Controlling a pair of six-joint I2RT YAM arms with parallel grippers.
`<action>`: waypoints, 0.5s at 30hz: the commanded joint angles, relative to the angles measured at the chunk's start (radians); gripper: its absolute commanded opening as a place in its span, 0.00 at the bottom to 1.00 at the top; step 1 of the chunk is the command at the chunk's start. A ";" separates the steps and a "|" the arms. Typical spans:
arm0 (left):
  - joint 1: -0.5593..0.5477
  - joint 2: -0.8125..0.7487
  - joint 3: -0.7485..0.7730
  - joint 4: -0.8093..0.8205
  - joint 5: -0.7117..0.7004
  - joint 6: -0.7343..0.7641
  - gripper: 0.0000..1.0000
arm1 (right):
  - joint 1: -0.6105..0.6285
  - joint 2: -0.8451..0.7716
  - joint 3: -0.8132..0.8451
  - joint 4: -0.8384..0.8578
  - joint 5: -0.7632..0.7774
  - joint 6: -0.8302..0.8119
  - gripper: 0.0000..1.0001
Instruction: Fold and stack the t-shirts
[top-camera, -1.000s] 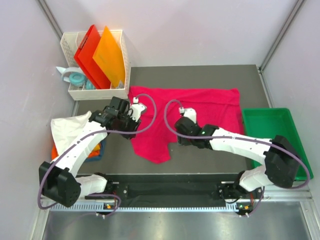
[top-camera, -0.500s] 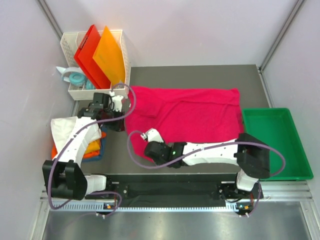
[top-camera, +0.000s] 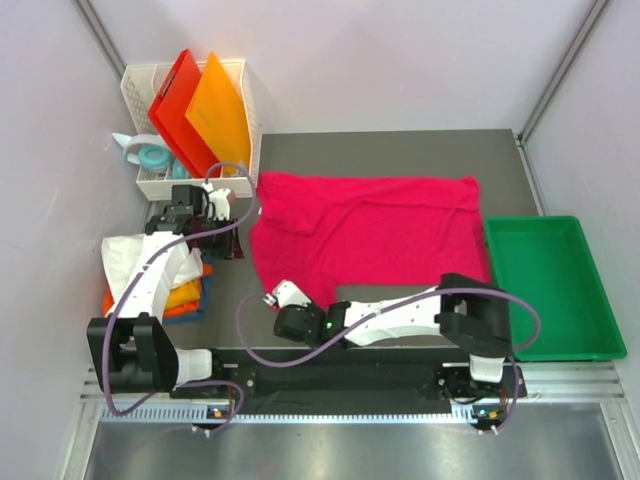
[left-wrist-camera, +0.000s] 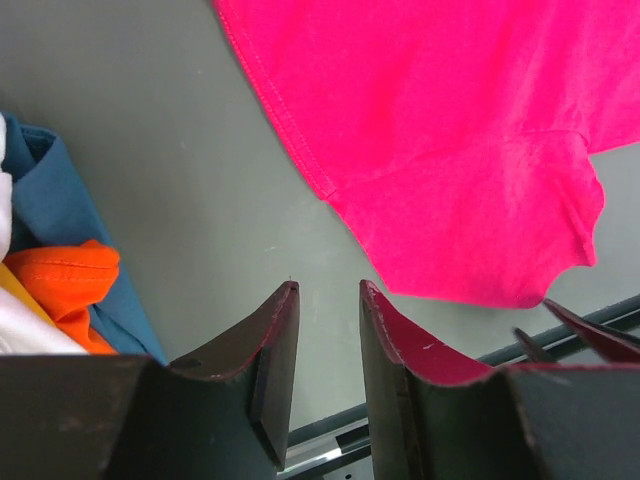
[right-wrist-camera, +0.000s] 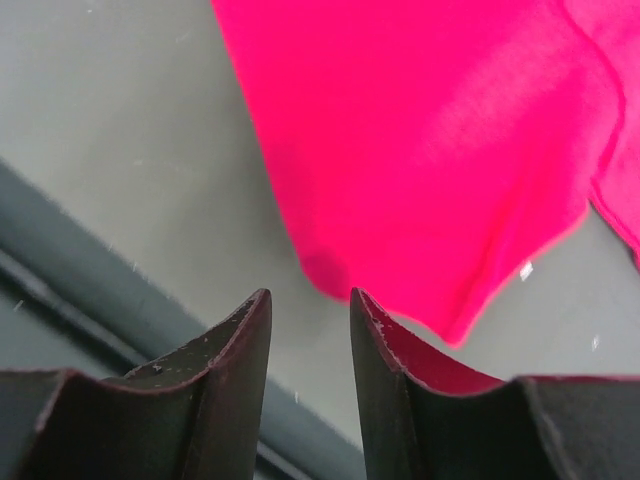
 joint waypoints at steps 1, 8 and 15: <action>0.016 -0.019 0.002 0.031 0.049 -0.006 0.36 | 0.011 0.098 0.092 0.047 0.055 -0.094 0.37; 0.019 -0.028 -0.004 0.028 0.040 -0.001 0.36 | -0.044 0.158 0.131 0.068 0.012 -0.112 0.36; 0.019 -0.051 -0.038 0.063 0.045 -0.006 0.36 | -0.052 0.109 0.083 0.076 0.010 -0.100 0.05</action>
